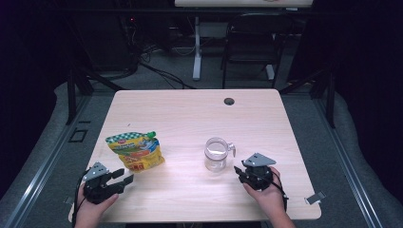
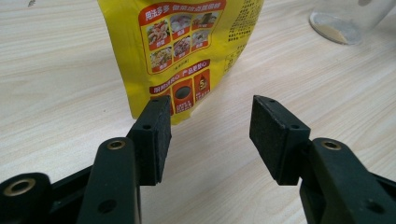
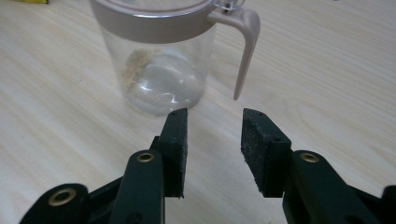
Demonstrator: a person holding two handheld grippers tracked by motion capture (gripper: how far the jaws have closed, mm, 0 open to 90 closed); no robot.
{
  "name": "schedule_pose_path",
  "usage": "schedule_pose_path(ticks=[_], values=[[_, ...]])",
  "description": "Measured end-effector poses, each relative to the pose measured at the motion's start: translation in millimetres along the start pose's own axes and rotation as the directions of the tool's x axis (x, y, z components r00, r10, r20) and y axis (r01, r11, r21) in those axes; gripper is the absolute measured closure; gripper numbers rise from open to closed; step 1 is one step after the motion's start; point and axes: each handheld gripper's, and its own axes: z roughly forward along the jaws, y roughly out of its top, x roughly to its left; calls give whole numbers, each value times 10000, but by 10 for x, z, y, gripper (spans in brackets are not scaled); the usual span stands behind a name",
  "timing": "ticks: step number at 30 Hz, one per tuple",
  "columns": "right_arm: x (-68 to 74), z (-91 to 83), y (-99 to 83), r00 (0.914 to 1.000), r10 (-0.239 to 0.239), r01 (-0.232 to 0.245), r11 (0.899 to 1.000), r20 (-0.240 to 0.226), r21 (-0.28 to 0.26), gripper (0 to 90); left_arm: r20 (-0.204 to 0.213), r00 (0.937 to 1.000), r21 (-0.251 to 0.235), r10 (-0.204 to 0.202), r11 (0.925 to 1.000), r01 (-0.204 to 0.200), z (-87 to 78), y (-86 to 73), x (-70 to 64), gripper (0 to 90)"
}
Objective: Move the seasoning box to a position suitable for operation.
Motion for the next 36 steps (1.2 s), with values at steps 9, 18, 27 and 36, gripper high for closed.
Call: schedule_pose_path(ticks=[9,18,27,36], values=[[-103,242,86,9977,568,-565,9984,368,-96,639,35,9997,102,235,9997,-235,-24,-14,-31,542],[-162,434,177,9967,765,-760,9969,272,-198,666,-318,9995,-105,-73,9999,70,-171,-116,-5,555],[-136,562,304,9994,56,-42,9992,351,-392,722,-680,9970,-247,-367,9991,351,-358,-250,23,589],[-172,542,284,9978,621,-607,9964,226,-595,795,-759,9955,-291,-572,9981,551,-454,-322,16,597]])
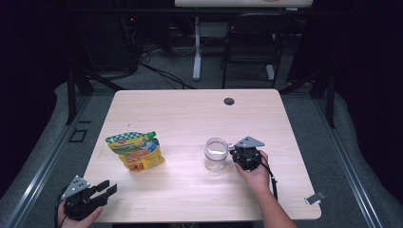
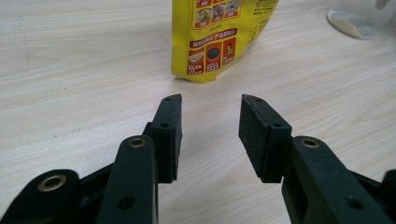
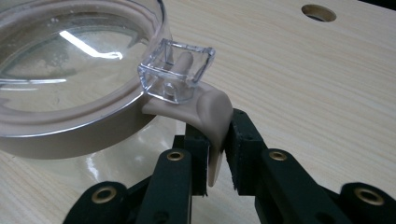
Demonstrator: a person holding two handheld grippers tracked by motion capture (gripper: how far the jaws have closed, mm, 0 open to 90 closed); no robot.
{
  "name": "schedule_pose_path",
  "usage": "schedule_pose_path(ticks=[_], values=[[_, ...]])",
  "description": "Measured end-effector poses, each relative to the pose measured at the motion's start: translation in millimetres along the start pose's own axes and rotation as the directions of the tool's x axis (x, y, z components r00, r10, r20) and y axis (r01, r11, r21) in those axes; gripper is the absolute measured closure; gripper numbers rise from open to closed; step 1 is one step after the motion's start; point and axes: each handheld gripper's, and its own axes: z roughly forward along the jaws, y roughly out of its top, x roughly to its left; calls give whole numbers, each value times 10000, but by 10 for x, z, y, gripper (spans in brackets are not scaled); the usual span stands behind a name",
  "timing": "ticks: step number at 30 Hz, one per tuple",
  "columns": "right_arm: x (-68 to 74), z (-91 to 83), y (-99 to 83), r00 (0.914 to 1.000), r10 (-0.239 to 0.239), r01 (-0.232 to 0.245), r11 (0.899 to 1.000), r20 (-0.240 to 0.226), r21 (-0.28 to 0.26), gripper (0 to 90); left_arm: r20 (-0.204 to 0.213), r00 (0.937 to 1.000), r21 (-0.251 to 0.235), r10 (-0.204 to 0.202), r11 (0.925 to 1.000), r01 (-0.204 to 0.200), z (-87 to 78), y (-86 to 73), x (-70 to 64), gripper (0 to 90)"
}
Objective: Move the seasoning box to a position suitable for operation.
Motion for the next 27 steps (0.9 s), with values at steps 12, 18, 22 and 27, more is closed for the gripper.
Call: schedule_pose_path(ticks=[12,18,22,27], values=[[206,-103,-3,9990,-452,453,9988,-61,172,791,496,9963,70,709,9974,-713,127,99,-166,614],[398,-235,-25,9961,-866,874,9952,-186,433,789,1036,9854,8,1354,9907,-1362,256,213,-351,631],[473,-293,-84,9968,-669,694,9958,-429,593,786,1383,9769,-116,1626,9866,-1626,353,281,-457,626],[581,-388,-145,9955,-635,683,9954,-703,675,780,1975,9599,-203,1987,9799,-1986,465,346,-586,640]])
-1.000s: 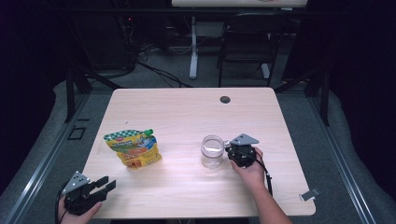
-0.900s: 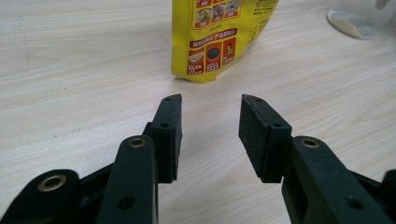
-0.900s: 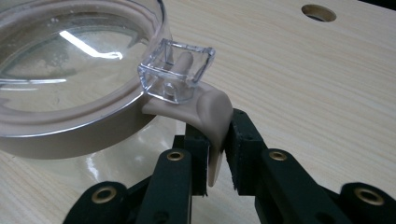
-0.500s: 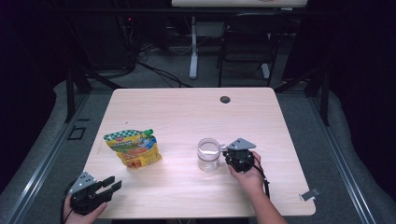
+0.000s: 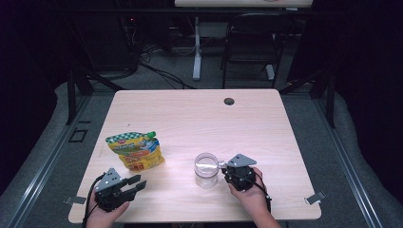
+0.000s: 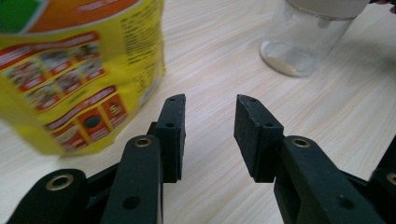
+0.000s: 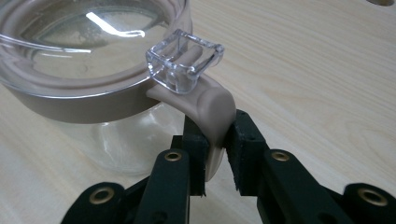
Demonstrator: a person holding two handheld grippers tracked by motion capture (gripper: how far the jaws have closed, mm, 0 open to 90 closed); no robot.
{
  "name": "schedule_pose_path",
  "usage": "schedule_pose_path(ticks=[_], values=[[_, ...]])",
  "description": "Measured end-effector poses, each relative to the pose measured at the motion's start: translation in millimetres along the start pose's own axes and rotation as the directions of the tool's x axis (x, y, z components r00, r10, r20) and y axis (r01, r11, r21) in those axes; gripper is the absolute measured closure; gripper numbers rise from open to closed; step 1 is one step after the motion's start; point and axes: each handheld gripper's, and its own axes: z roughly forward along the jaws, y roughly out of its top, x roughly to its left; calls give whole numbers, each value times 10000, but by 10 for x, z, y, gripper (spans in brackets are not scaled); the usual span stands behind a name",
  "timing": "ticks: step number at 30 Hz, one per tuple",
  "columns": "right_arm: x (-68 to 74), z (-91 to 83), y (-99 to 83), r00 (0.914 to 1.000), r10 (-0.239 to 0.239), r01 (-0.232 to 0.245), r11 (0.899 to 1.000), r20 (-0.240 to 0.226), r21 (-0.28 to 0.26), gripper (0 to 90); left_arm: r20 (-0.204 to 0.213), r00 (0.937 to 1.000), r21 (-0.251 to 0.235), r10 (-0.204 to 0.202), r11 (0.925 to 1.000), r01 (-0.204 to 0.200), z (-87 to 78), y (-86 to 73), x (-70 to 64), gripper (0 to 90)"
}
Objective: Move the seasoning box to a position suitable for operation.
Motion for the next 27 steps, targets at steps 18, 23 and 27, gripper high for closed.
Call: schedule_pose_path(ticks=[18,23,27], values=[[-37,-147,-106,9940,736,-778,9957,-812,-498,499,546,9984,584,147,9981,-179,346,199,-201,601],[-98,-354,-133,9884,1267,-1339,9871,-839,-878,470,917,9957,695,-124,9976,60,473,284,-277,513],[-100,-462,-58,9912,1003,-1093,9882,-864,-1076,468,1075,9941,651,-141,9979,71,546,378,-300,512]])
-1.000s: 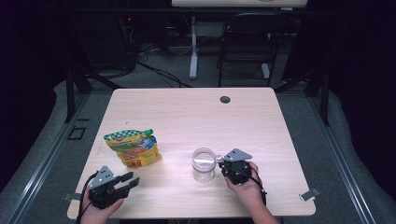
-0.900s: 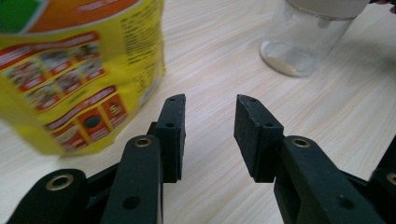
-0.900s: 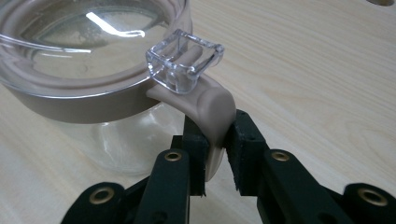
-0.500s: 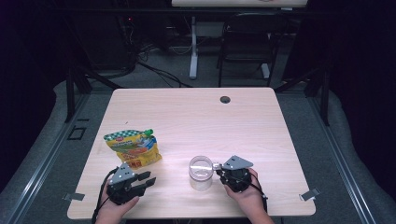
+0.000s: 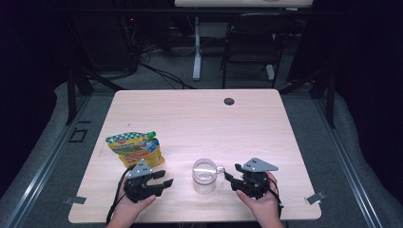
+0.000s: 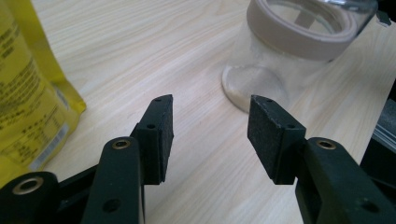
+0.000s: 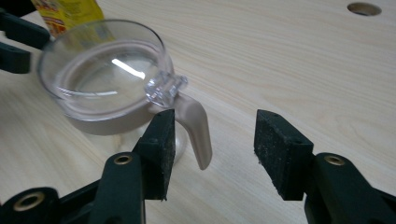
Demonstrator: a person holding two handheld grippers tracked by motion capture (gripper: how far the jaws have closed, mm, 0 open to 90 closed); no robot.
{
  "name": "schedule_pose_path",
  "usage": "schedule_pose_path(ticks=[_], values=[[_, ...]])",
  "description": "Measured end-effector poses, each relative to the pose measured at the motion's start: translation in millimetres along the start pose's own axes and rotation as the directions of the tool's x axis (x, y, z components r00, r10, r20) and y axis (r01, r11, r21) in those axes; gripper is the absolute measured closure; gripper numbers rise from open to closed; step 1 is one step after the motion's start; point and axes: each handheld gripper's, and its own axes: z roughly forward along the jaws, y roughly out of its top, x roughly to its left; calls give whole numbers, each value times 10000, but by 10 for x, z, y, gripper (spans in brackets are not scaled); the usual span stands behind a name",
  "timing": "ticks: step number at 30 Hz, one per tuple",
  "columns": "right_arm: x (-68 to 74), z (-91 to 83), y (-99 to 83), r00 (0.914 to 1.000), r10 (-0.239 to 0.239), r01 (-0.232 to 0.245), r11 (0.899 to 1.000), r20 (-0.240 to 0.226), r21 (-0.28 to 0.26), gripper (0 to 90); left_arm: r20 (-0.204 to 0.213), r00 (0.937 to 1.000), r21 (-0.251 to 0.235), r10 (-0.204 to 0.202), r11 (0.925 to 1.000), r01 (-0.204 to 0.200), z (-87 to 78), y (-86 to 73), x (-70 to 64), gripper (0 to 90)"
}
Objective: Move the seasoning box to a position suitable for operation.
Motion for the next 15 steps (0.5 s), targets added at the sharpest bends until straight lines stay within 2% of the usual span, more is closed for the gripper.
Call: schedule_pose_path(ticks=[3,4,6,8,10,13,14,15], values=[[32,-32,32,10000,-78,78,10000,-26,-39,432,-36,9999,3,120,9999,-120,44,53,-6,516],[49,-44,41,9999,-140,140,9999,-15,-99,416,-194,9997,5,164,9999,-164,67,81,-18,516],[70,-45,87,9988,-451,454,9988,170,-181,384,-37,9999,-34,144,9999,-144,127,167,-20,536],[64,-39,118,9982,-500,507,9985,318,-208,371,-26,10000,-60,25,10000,-25,145,195,-27,538],[69,-17,122,9991,-257,263,9995,329,-169,395,140,9999,-137,49,9999,-47,171,249,-17,546],[77,-4,129,9997,-51,55,9999,255,-155,416,181,9998,-178,-12,9998,15,203,321,-10,540],[72,-15,155,9989,264,-260,9996,375,-117,459,266,9996,-318,-21,9995,30,214,358,-9,540],[72,-15,155,9989,264,-260,9996,375,-117,459,266,9996,-318,-21,9995,30,214,358,-9,540]])
